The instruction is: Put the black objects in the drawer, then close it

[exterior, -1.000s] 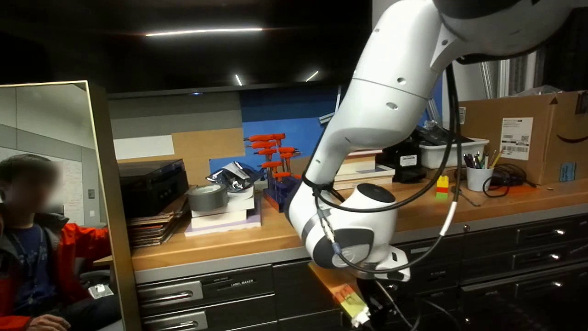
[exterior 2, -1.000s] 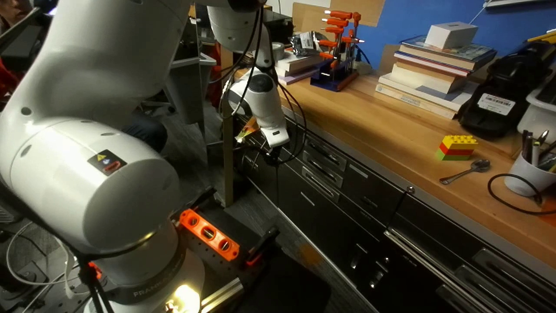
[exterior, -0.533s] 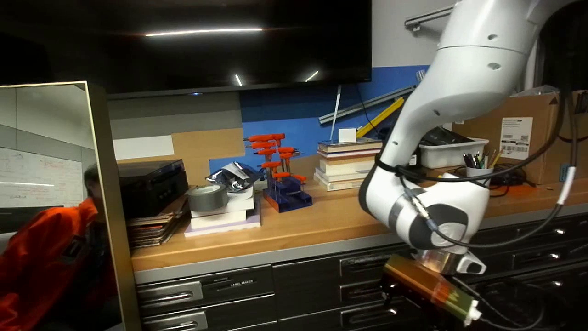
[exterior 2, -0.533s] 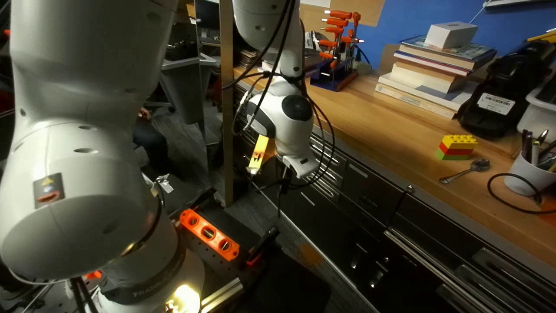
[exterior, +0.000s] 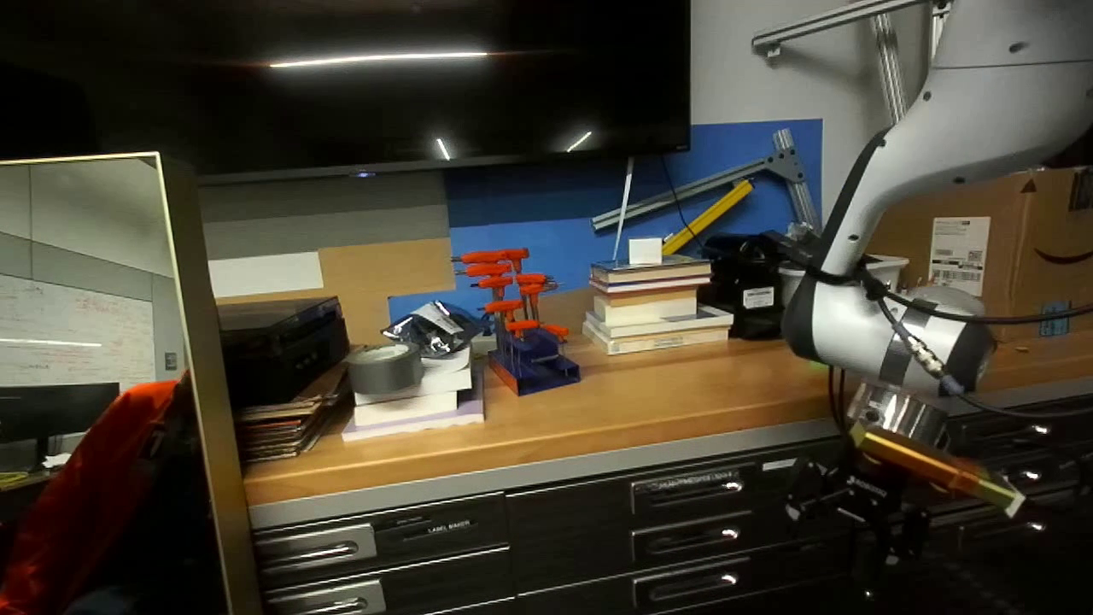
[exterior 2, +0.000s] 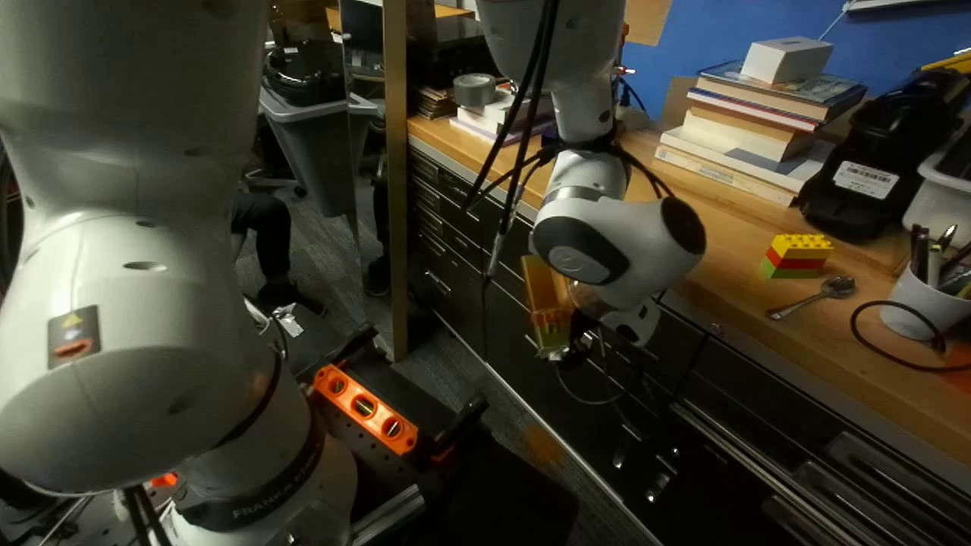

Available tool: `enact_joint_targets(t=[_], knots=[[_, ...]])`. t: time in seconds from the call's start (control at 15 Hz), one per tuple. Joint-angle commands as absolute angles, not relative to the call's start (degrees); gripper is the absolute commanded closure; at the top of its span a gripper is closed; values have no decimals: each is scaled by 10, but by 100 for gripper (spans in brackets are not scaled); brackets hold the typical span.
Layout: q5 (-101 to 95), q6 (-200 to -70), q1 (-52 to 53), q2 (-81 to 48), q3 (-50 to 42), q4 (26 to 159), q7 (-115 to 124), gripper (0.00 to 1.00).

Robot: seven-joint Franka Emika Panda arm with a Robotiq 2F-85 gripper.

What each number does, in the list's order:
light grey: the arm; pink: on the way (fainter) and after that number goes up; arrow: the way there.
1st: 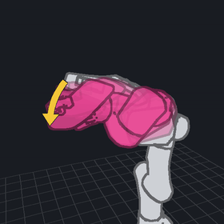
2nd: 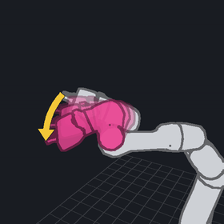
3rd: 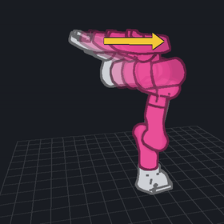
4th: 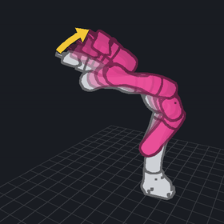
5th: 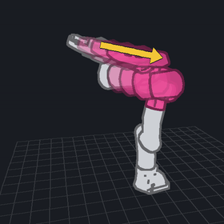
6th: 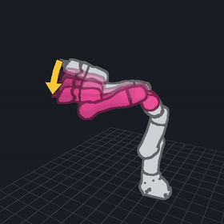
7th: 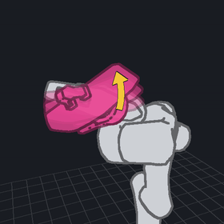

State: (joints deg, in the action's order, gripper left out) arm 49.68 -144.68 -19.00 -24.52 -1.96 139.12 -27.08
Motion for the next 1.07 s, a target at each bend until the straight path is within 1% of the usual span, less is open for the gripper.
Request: enact_joint_targets(t=[0.0,0.2,0.47,0.73,1.0], knots=[[333,-1290,-139,-197,-104,1325,-219,0],[189,-1172,-140,-147,-100,1268,-169,0],[107,-1062,-115,-47,-82,1252,-155,0],[62,-1025,-85,64,-67,1293,-149,0],[41,-1036,-73,162,-67,1348,-165,0]])
